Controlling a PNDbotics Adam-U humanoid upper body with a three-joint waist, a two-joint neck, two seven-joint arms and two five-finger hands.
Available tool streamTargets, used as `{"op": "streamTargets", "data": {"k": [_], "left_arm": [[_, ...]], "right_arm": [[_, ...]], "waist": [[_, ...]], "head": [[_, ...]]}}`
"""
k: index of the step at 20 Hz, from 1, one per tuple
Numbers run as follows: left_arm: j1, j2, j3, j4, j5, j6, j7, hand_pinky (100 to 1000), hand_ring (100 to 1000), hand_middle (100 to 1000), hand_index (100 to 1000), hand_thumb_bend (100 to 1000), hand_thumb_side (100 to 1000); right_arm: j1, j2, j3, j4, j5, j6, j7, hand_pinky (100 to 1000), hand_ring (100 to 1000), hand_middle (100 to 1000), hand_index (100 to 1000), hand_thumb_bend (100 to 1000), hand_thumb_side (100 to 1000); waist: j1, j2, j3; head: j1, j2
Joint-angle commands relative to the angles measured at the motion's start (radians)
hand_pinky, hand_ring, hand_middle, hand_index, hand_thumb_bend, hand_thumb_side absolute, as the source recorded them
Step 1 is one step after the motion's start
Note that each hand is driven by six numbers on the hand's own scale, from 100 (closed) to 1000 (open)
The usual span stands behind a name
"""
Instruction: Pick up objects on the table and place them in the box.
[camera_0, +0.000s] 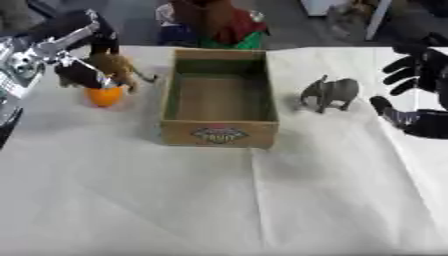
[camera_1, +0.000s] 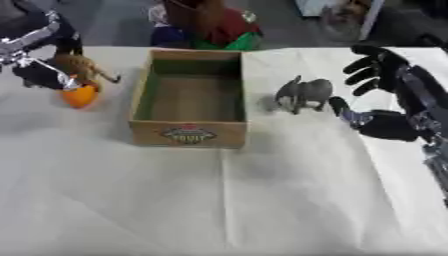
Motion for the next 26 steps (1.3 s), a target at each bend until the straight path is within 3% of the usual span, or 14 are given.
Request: {"op": "streamTargets", "data": {"k": [1, 8, 16, 20, 24, 25, 26], "left_arm": [[-0.06, -0.049, -0.009, 0.045, -0.043, -0.024, -0.008, 548, 344, 250, 413, 394, 100], [-0.105, -0.173, -0.019, 0.182, -0.164, -0.072, -0.001, 571, 377, 283, 443, 384, 100], [-0.082, -0.242, -0.003, 0.315, -0.273, -0.103, 0.027, 592, 438, 349, 502, 416, 100], [-0.074, -0.246, 0.005, 0.342, -0.3, -0.108, 0.035, 656, 570, 516, 656, 543, 100], [-0.076, -0.237, 0.02, 0.337, -0.307, -0.101, 0.022, 720, 692, 661, 739, 683, 100], [-0.077, -0.233, 0.023, 0.331, -0.306, -0.099, 0.017, 754, 743, 724, 768, 783, 100], [-0.077, -0.229, 0.027, 0.325, -0.301, -0.098, 0.012, 768, 757, 742, 779, 823, 100]], "right_arm": [[-0.029, -0.009, 0.012, -0.009, -0.011, -0.002, 0.02, 597, 682, 676, 921, 333, 100], [-0.058, 0.015, 0.046, -0.008, -0.023, -0.003, 0.057, 596, 681, 675, 921, 335, 100], [-0.057, 0.022, 0.048, -0.005, -0.027, -0.003, 0.059, 595, 680, 674, 921, 336, 100], [-0.056, 0.024, 0.048, -0.004, -0.027, -0.003, 0.059, 595, 680, 674, 920, 336, 100], [-0.054, 0.025, 0.047, -0.002, -0.027, -0.003, 0.059, 595, 680, 673, 921, 337, 100], [-0.054, 0.025, 0.046, -0.002, -0.026, -0.003, 0.059, 595, 680, 673, 921, 337, 100], [-0.053, 0.024, 0.046, -0.001, -0.026, -0.004, 0.059, 595, 680, 673, 921, 337, 100]], "waist": [[0.002, -0.013, -0.019], [0.003, -0.001, -0.087], [-0.001, 0.006, -0.106], [-0.003, 0.006, -0.104], [-0.004, 0.005, -0.1], [-0.004, 0.005, -0.099], [-0.004, 0.004, -0.098]], "head": [[0.021, -0.016], [0.059, -0.035], [0.065, -0.042], [0.062, -0.046], [0.06, -0.048], [0.059, -0.049], [0.058, -0.05]]}}
